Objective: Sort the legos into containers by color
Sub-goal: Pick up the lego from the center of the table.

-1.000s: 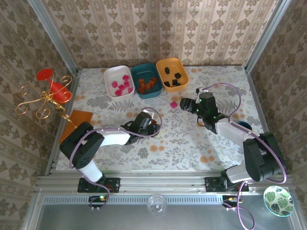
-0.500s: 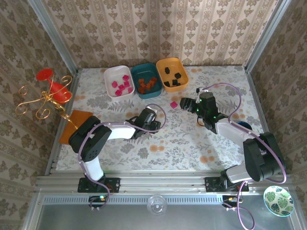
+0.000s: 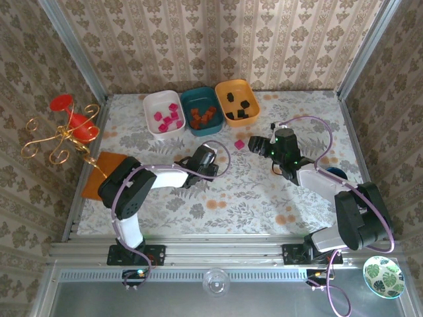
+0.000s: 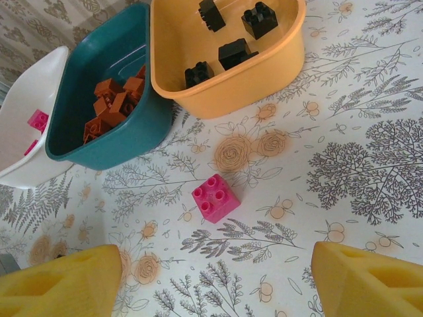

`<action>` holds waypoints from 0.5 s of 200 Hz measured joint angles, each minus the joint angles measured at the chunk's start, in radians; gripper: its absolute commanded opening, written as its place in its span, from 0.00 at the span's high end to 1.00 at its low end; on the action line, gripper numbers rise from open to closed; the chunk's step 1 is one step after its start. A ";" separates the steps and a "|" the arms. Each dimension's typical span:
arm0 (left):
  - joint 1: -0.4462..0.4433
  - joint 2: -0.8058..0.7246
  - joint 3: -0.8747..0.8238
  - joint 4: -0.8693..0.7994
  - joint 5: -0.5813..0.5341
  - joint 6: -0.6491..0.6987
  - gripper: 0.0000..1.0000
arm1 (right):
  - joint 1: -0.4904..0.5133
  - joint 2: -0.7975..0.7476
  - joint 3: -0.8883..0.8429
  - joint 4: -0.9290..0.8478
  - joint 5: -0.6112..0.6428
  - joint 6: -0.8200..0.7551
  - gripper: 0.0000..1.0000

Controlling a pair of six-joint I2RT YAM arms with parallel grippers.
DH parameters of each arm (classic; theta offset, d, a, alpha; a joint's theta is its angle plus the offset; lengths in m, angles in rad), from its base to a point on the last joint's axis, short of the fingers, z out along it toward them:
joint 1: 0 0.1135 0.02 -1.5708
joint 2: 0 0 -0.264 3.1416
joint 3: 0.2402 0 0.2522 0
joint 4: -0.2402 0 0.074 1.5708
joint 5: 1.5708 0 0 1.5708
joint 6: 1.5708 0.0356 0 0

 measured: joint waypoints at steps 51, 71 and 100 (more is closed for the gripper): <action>0.037 0.002 0.005 0.021 0.017 0.007 0.69 | 0.000 -0.040 -0.025 0.000 -0.013 0.019 0.23; 0.083 0.000 0.006 0.036 0.039 0.006 0.70 | 0.005 -0.060 -0.041 0.001 -0.021 0.029 0.23; 0.157 -0.021 0.054 0.039 0.080 0.005 0.69 | 0.042 -0.086 -0.064 0.000 -0.021 0.034 0.23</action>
